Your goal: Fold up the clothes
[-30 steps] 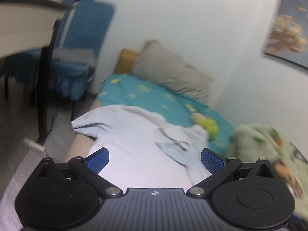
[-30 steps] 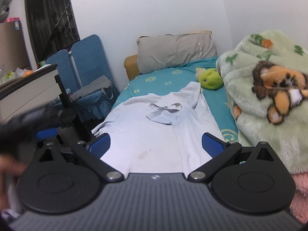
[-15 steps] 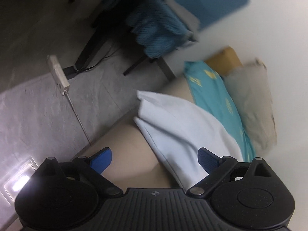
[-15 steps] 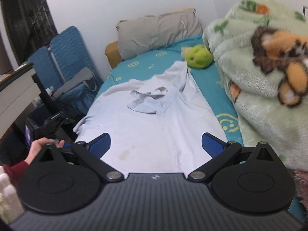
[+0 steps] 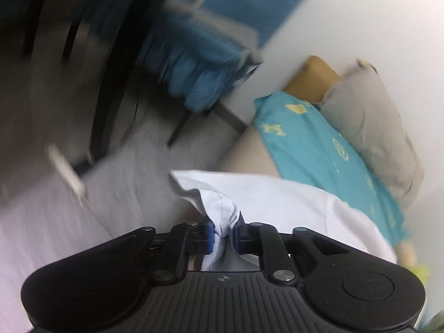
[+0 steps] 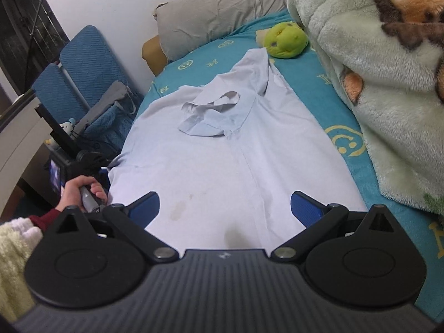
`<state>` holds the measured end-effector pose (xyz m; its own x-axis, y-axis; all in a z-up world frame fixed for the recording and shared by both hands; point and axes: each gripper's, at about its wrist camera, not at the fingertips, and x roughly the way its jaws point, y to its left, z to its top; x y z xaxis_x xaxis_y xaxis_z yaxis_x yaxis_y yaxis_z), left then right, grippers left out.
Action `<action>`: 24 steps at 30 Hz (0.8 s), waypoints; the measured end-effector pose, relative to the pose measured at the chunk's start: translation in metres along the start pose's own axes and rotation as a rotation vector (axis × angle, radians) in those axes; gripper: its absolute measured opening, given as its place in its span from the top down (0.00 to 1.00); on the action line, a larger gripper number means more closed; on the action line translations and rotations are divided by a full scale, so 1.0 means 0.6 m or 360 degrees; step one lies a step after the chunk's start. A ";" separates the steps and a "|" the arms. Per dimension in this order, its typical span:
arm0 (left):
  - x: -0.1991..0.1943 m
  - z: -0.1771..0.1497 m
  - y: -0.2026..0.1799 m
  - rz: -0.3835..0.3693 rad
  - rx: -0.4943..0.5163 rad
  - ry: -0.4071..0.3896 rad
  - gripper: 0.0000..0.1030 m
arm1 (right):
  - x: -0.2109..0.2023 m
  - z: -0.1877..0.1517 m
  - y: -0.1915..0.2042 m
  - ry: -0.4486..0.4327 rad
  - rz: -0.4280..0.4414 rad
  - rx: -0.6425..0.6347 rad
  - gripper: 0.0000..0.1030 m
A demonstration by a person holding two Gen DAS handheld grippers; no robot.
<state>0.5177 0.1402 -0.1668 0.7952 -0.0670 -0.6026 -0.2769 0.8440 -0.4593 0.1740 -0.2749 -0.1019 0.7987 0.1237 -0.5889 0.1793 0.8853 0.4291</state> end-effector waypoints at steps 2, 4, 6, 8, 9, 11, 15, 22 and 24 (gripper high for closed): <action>-0.034 0.007 -0.045 -0.0003 0.0173 -0.0093 0.88 | -0.009 0.004 0.001 -0.0027 0.0007 0.0007 0.00; -0.071 0.011 -0.100 -0.0019 0.0356 -0.0172 0.89 | -0.021 0.007 -0.001 -0.0061 0.0012 0.0016 0.00; -0.109 0.005 -0.168 -0.0071 0.0586 -0.0230 0.89 | -0.034 0.010 -0.006 -0.0092 0.0008 0.0033 0.00; -0.146 -0.013 -0.242 -0.0156 0.0829 -0.0257 0.89 | -0.045 0.012 -0.014 -0.0119 0.0002 0.0059 0.00; -0.160 -0.028 -0.278 -0.0202 0.0928 -0.0251 0.89 | -0.050 0.013 -0.018 -0.0132 -0.0005 0.0071 0.00; -0.187 -0.061 -0.348 -0.0285 0.1105 -0.0226 0.89 | -0.059 0.015 -0.028 -0.0157 -0.0019 0.0097 0.00; -0.190 -0.152 -0.449 -0.0366 0.1317 -0.0101 0.88 | -0.067 0.018 -0.046 -0.0202 -0.0044 0.0141 0.00; -0.185 -0.259 -0.496 -0.0445 0.1391 0.0068 0.30 | -0.066 0.023 -0.082 -0.0237 -0.0081 0.0236 0.00; -0.216 -0.266 -0.471 -0.0455 0.1351 0.0090 0.23 | -0.065 0.025 -0.087 -0.0245 -0.0081 0.0257 0.00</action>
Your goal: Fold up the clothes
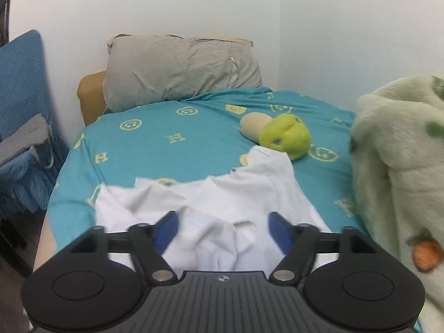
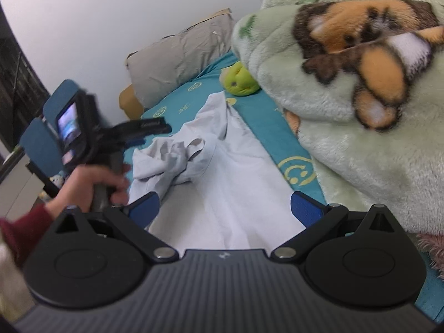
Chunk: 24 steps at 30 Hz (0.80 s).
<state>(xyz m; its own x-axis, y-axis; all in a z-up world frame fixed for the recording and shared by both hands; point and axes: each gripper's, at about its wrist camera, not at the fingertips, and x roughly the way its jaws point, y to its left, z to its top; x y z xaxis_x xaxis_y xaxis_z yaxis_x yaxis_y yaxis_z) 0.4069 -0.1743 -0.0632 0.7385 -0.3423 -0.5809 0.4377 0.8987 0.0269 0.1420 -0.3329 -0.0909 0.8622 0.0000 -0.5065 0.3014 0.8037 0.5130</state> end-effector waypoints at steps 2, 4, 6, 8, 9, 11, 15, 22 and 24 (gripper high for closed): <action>-0.048 -0.026 0.011 -0.0033 -0.0050 0.0039 0.23 | 0.001 0.001 0.001 -0.0003 0.0013 0.0013 0.00; -0.107 -0.062 0.026 -0.0047 -0.0085 0.0121 0.23 | -0.002 0.003 0.005 -0.0006 0.0036 0.0006 0.00; -0.162 -0.101 0.042 -0.0025 -0.0103 0.0252 0.23 | -0.006 0.003 0.010 -0.0011 0.0063 -0.0009 0.00; -0.224 -0.148 0.059 -0.0011 -0.0124 0.0392 0.23 | -0.012 0.004 0.015 -0.0014 0.0089 -0.0022 0.00; -0.252 -0.170 0.070 -0.0011 -0.0143 0.0457 0.23 | -0.018 0.005 0.018 -0.0016 0.0102 -0.0023 0.00; -0.300 -0.212 0.090 0.0017 -0.0178 0.0595 0.23 | -0.030 0.005 0.022 -0.0016 0.0132 -0.0028 0.00; -0.380 -0.292 0.128 0.0117 -0.0246 0.0882 0.28 | -0.048 -0.003 0.031 0.0026 0.0186 -0.0053 0.00; -0.432 -0.319 0.140 0.0116 -0.0264 0.1024 0.53 | -0.054 -0.022 0.035 0.0135 0.0220 -0.0054 0.00; -0.434 -0.315 0.128 0.0116 -0.0214 0.1035 0.79 | -0.055 -0.023 0.037 0.0134 0.0208 -0.0074 0.00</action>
<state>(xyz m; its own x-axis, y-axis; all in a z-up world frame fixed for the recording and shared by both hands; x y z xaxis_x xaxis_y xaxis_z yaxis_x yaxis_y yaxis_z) 0.1513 0.0356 -0.0634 0.2860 -0.0822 -0.9547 0.2995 0.9541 0.0076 0.1146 -0.3069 -0.0723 0.8552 0.1546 -0.4947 0.1679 0.8204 0.5466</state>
